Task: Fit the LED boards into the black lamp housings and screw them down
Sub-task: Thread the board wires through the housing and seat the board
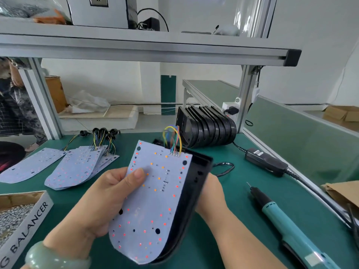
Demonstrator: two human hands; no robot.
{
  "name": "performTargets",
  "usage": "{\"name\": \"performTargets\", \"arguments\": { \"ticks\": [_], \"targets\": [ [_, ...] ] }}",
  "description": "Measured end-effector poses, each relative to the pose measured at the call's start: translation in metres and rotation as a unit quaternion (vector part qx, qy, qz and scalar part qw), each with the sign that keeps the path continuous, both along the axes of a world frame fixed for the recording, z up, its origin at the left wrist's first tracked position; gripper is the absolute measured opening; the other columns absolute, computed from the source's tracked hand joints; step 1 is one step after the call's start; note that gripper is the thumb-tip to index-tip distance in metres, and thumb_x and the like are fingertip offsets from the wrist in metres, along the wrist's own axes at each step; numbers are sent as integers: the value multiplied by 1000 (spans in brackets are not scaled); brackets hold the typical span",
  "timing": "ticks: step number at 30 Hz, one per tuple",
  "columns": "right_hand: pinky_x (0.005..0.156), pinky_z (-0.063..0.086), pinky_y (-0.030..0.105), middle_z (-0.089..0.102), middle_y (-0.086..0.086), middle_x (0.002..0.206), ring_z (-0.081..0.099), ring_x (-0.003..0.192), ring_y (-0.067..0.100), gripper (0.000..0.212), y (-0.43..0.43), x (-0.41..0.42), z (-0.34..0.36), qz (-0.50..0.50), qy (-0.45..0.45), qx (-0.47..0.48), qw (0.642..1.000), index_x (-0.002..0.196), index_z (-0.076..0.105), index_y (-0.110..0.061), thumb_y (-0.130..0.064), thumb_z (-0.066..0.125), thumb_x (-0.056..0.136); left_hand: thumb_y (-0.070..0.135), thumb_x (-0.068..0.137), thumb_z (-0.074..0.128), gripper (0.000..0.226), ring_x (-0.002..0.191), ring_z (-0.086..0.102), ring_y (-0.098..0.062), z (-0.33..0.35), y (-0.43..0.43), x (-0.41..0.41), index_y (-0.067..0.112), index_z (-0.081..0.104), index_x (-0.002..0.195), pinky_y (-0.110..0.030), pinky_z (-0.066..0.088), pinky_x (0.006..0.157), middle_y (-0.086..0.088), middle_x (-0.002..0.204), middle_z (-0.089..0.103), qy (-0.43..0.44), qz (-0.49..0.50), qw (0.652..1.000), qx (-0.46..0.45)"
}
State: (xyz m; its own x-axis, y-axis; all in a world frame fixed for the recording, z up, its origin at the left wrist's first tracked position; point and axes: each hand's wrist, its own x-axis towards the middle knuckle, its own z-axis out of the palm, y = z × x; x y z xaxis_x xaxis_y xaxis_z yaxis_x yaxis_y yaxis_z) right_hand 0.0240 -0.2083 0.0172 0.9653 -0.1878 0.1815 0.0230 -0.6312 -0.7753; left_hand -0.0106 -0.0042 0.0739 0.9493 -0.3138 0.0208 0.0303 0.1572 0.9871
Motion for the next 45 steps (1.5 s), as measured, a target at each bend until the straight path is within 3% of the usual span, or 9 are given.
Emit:
{"name": "performTargets", "arguments": {
  "ticks": [4,7,9,28,31,35,39,42,45],
  "targets": [
    [82,52,34,67,-17,101,58,85,10,46,2,-4,11,94,-98,86,987,109,61,-43,-7,62,80,32,74,61,37,66,71,-34,-4,1,5,-1,74,84,-37,58,53,-28,91,71,53,24,998,-15],
    [81,55,42,72,3,94,63,82,19,37,7,-7,15,168,-113,230,952,96,70,-28,0,64,73,34,72,62,39,67,72,-33,-7,0,5,0,74,87,-35,57,54,-26,91,72,67,12,997,-37],
    [75,55,30,74,-5,87,65,82,9,31,10,-7,15,180,-103,244,947,90,72,-21,4,64,75,34,73,60,35,62,71,-29,-9,-2,5,3,76,81,-32,56,51,-21,83,73,75,13,995,-60],
    [67,46,30,60,0,90,53,76,14,26,4,-3,6,11,-51,-50,997,79,66,-23,-15,47,95,45,72,60,40,49,66,-25,-11,-5,6,9,77,75,-30,55,46,-13,68,71,180,24,974,-132],
    [74,45,29,69,10,93,56,79,13,23,2,-2,11,65,-22,149,986,86,69,-17,-19,48,96,40,73,57,39,49,67,-24,-13,-3,9,7,78,72,-29,53,42,-13,67,72,181,11,976,-125],
    [90,44,31,72,-11,106,60,88,10,37,-8,-4,33,56,-45,415,907,100,71,-31,-53,41,93,37,74,57,40,55,70,-27,-18,0,11,2,78,77,-30,54,45,-17,75,73,165,-8,981,-104],
    [80,43,13,69,-26,99,60,87,-10,35,-2,-16,45,107,-52,259,958,105,72,-30,-50,66,76,35,76,56,43,66,72,-31,-18,-4,7,-2,75,87,-33,57,52,-24,90,72,125,-34,990,-62],
    [57,32,28,49,7,58,37,56,13,54,4,-21,53,88,-28,106,990,73,61,-5,-55,54,55,35,78,57,44,75,72,-33,-18,-2,5,-2,73,96,-34,58,59,-27,101,70,102,-52,993,-40],
    [48,22,29,27,5,52,21,55,17,48,1,-15,69,4,17,-121,993,56,38,-8,-55,45,51,38,80,68,42,83,71,-35,-16,-3,1,2,72,100,-36,59,64,-26,105,69,73,-72,995,-6]
  ]
}}
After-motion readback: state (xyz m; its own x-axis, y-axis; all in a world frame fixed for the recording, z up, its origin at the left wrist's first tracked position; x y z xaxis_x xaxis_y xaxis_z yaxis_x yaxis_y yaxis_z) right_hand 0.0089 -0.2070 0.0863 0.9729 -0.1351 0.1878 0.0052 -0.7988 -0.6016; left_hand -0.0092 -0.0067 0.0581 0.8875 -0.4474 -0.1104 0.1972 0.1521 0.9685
